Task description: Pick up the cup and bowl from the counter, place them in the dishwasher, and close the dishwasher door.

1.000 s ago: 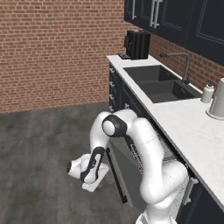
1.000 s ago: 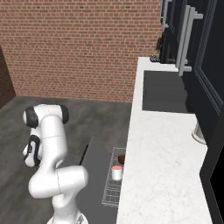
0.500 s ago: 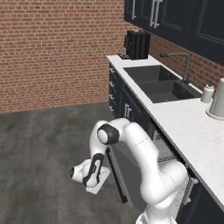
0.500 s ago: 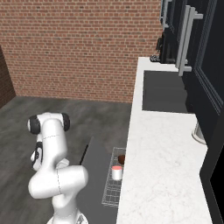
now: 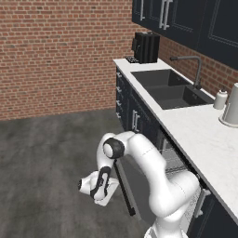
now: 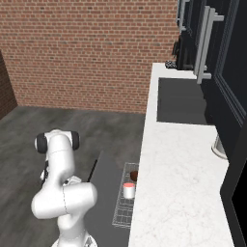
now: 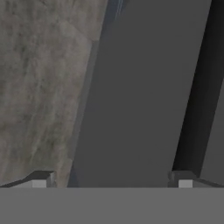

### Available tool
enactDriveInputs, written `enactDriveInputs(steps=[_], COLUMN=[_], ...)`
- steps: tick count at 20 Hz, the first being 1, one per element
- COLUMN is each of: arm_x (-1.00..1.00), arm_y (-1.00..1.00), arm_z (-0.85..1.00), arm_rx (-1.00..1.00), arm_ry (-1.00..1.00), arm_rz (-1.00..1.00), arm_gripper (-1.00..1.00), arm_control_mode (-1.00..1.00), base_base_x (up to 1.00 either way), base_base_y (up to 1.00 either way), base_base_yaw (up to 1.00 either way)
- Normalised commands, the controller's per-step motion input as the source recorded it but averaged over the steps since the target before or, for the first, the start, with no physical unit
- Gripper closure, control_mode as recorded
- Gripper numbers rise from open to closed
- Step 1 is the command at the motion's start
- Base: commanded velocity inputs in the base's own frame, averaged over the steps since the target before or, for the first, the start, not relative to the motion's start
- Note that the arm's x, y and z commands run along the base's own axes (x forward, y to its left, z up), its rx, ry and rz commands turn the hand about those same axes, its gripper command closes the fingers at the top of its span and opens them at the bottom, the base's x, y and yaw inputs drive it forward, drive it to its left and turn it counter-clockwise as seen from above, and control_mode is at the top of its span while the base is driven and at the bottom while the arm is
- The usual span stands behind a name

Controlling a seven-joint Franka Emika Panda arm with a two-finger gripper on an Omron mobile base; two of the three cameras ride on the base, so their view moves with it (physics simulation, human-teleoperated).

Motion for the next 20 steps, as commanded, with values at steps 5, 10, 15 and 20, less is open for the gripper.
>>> enactDriveInputs(steps=[5, 10, 15, 20], arm_x=[0.20, 0.09, 0.00, 0.00], arm_y=[0.00, -0.25, -0.39, -0.48], arm_z=[-0.45, -0.37, -0.12, 0.00], arm_rx=[-0.08, -0.06, -0.02, 0.00], arm_ry=[0.02, 0.04, 0.03, 0.07], arm_rz=[0.00, 0.00, -0.01, -0.04], arm_gripper=[-1.00, -1.00, -1.00, -1.00], arm_control_mode=[-1.00, -1.00, -1.00, -1.00], base_base_x=[0.00, 0.00, 0.00, 0.00], base_base_y=[0.00, 0.00, 0.00, 0.00], base_base_yaw=[0.00, 0.00, 0.00, 0.00])
